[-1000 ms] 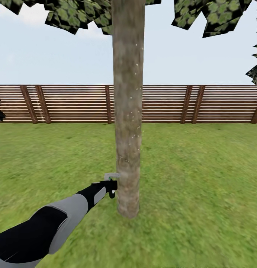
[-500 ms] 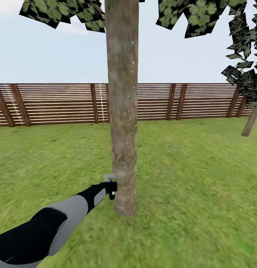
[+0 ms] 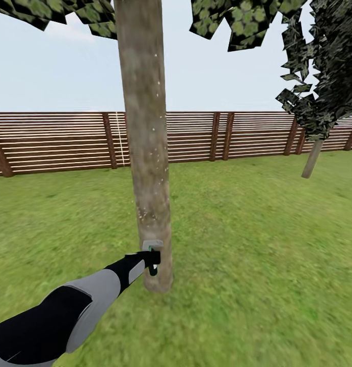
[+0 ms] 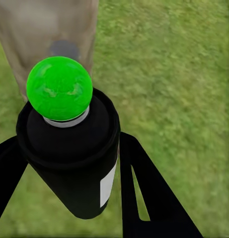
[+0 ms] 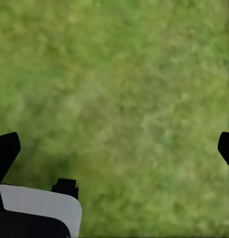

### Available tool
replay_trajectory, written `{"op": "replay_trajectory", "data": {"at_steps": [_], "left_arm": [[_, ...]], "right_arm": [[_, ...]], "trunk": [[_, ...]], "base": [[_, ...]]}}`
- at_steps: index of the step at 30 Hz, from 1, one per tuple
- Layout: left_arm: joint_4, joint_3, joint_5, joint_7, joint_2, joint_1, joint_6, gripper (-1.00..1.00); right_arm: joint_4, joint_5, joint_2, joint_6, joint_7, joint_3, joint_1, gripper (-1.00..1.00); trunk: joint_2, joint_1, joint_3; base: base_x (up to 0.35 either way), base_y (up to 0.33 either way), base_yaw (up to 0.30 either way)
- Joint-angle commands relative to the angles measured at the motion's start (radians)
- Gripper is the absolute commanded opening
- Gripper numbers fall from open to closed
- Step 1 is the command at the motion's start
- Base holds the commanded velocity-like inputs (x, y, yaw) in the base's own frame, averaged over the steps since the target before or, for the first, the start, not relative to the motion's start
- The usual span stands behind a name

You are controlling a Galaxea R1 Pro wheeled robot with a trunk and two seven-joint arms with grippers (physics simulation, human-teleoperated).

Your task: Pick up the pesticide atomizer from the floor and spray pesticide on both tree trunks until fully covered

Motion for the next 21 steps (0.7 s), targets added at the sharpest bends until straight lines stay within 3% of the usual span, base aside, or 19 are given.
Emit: {"op": "replay_trajectory", "data": {"at_steps": [1,10,17,19,21], "left_arm": [[-0.001,-0.010,0.009,-0.002,0.000,-0.001,0.004,-1.00],[-0.002,-0.009,0.009,-0.002,0.000,-0.001,0.004,-1.00],[-0.010,-0.010,0.016,0.005,0.000,-0.001,0.015,-1.00],[-0.035,-0.012,0.017,0.005,0.000,-0.001,0.050,-1.00],[-0.137,-0.010,0.017,0.007,0.011,-0.001,0.170,-1.00]], "right_arm": [[0.000,-0.007,0.000,-0.002,-0.004,0.009,0.000,1.00],[0.000,-0.007,-0.001,-0.002,-0.005,0.009,0.000,1.00],[0.000,-0.005,-0.001,-0.003,-0.009,0.006,0.000,1.00],[0.000,-0.004,-0.002,-0.003,-0.010,0.006,0.000,1.00],[0.000,-0.002,-0.003,-0.004,-0.011,0.006,0.000,1.00]], "trunk": [[-0.001,0.000,-0.002],[-0.001,0.000,-0.002],[-0.001,0.000,-0.002],[-0.001,0.000,-0.002],[-0.001,0.000,-0.002]], "base": [[-0.243,0.000,-0.020],[-0.147,0.000,-0.003],[-0.021,0.000,0.000],[-0.002,0.000,0.000],[0.000,0.000,0.000]]}}
